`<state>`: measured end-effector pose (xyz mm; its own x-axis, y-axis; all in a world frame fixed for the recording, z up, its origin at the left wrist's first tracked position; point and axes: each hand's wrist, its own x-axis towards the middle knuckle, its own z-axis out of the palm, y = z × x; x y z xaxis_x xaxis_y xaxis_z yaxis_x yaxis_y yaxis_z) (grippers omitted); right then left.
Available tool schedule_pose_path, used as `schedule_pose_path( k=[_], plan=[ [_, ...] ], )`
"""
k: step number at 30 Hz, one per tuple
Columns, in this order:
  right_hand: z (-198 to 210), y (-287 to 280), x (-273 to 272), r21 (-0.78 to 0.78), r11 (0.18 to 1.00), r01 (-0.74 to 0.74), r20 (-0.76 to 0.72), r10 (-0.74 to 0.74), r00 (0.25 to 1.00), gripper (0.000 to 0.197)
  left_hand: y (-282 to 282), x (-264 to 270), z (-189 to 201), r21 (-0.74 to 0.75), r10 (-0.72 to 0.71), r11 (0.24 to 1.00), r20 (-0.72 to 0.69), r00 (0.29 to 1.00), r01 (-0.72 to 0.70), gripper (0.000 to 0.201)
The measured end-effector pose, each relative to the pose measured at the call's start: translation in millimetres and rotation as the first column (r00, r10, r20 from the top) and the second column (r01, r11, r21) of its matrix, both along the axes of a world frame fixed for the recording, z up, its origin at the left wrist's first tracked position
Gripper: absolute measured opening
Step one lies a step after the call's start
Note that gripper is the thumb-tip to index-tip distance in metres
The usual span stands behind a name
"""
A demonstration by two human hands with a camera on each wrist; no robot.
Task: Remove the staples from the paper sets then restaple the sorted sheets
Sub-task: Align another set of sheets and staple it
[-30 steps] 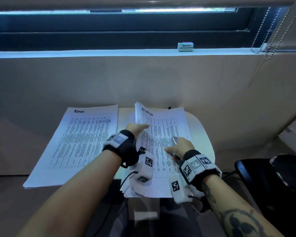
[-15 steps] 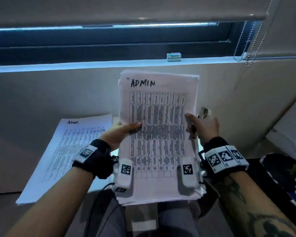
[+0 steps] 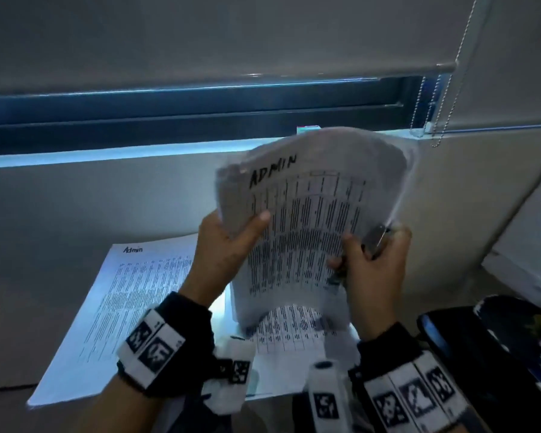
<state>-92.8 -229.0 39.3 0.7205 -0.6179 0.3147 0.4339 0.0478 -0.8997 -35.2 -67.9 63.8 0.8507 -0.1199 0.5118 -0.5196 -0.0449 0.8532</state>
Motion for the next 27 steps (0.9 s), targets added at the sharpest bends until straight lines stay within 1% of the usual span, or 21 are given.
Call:
schedule_pose_path(
  k=[2, 3, 5, 6, 7, 9, 10, 14, 16, 18, 20, 22, 25, 27],
  plan=[
    [-11, -4, 2, -0.067, 0.998, -0.003, -0.065, -0.002, 0.998, 0.032, 5, 10, 2, 0.045, -0.11, 0.993, -0.057, 0.992, 0.113, 0.047],
    [-12, -8, 5, -0.112, 0.994, 0.019, -0.083, -0.028, 0.996, 0.035, 5, 15, 8, 0.068, -0.137, 0.988, -0.052, 0.989, 0.141, 0.057],
    [-9, -15, 11, -0.173, 0.982, 0.073, -0.081, -0.088, 0.993, 0.037, 2, 22, 28, 0.123, -0.131, 0.984, 0.001, 0.991, 0.13, 0.066],
    [-7, -18, 13, -0.193, 0.978, 0.086, -0.075, -0.102, 0.992, 0.037, -1, 25, 38, 0.139, -0.1, 0.986, 0.034, 0.994, 0.095, 0.066],
    [-6, -21, 16, -0.205, 0.974, 0.094, -0.072, -0.111, 0.991, 0.037, -5, 26, 47, 0.134, -0.064, 0.99, 0.073, 0.995, 0.054, 0.061],
    [-2, -23, 18, -0.215, 0.971, 0.106, -0.059, -0.122, 0.991, 0.037, -10, 27, 60, 0.091, 0.001, 0.996, 0.165, 0.986, -0.016, 0.045],
    [1, -24, 18, -0.218, 0.97, 0.104, -0.047, -0.117, 0.992, 0.037, -12, 27, 64, 0.065, 0.016, 0.997, 0.205, 0.979, -0.03, 0.042],
    [11, -25, 14, -0.193, 0.98, 0.044, 0.036, -0.038, 0.999, 0.037, -6, 20, 71, -0.01, 0.011, 1.0, 0.301, 0.954, -0.009, 0.039],
    [10, -24, 10, -0.181, 0.983, 0.015, 0.054, -0.005, 0.999, 0.036, 1, 17, 67, -0.036, -0.009, 0.999, 0.295, 0.956, 0.021, 0.04],
    [3, -22, 8, -0.172, 0.984, -0.038, -0.005, 0.038, 0.999, 0.034, 8, 15, 59, -0.059, -0.065, 0.995, 0.233, 0.97, 0.08, 0.043],
    [-3, -22, 8, -0.166, 0.981, -0.098, -0.089, 0.084, 0.992, 0.033, 12, 14, 54, -0.042, -0.129, 0.989, 0.18, 0.975, 0.139, 0.045],
    [-5, -23, 8, -0.175, 0.977, -0.125, -0.124, 0.105, 0.987, 0.034, 13, 14, 55, -0.005, -0.158, 0.987, 0.156, 0.975, 0.161, 0.037],
    [-4, -26, 9, -0.191, 0.971, -0.143, -0.125, 0.12, 0.985, 0.035, 12, 15, 61, 0.032, -0.172, 0.985, 0.197, 0.965, 0.169, 0.028],
    [-3, -28, 10, -0.192, 0.97, -0.147, -0.126, 0.124, 0.984, 0.036, 10, 14, 66, 0.047, -0.185, 0.983, 0.23, 0.956, 0.179, 0.03]
  ],
)
